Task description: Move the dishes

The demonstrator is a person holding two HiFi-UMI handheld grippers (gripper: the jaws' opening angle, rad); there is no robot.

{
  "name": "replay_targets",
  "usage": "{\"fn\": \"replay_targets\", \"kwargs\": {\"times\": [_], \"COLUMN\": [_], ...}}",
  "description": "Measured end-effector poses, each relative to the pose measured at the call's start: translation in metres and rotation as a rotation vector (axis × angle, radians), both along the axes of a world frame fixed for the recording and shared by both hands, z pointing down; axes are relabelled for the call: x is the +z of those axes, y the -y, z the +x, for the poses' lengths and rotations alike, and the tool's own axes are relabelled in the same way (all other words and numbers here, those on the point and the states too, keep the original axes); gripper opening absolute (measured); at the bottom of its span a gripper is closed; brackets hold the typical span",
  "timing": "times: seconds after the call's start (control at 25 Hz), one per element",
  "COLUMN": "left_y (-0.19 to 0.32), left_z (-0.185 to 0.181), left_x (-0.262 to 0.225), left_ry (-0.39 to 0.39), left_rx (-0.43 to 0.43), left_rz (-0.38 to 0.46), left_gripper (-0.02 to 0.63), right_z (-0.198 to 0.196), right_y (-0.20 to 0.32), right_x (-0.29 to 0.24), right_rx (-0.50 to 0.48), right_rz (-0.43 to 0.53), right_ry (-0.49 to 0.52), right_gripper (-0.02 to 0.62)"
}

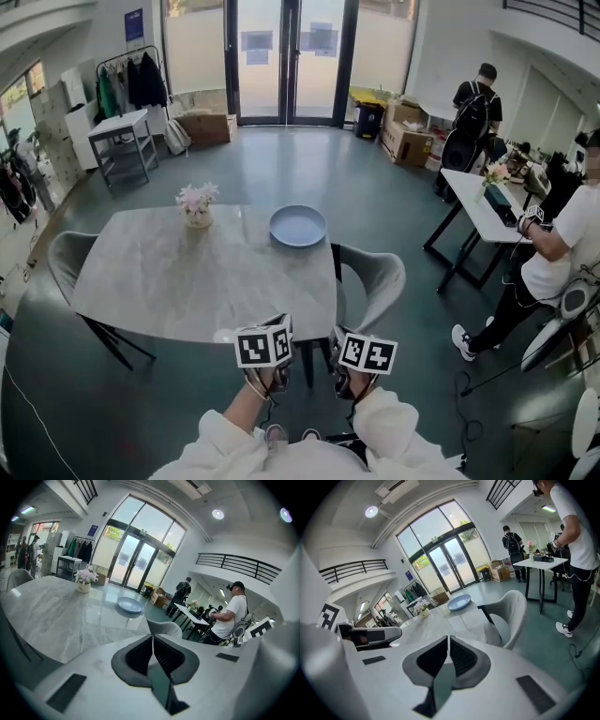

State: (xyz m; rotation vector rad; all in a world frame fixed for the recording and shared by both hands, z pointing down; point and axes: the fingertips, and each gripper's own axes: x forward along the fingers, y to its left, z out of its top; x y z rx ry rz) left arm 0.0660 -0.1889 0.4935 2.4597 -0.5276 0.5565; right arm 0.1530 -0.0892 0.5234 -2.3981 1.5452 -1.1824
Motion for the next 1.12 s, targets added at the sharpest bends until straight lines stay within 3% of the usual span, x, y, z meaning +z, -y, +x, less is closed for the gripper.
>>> {"fn": "replay_targets", "kwargs": {"times": [0.16, 1.12], "left_y": [-0.008, -0.008], "left_z": [-0.004, -0.019], "left_x": [0.006, 0.008], "left_ry": [0.011, 0.031], "left_rx": [0.000, -0.021], "left_rz": [0.001, 0.002], "left_gripper": [0.015, 0.015], "right_z": [-0.005, -0.013], "right_y": [-0.006, 0.000], "right_x": [0.000, 0.005], "right_rx": [-0.017, -0.052], "right_rz": [-0.022, -0.014], "right_ry": [-0.051, -0.006], "right_gripper": [0.057, 0.057]}}
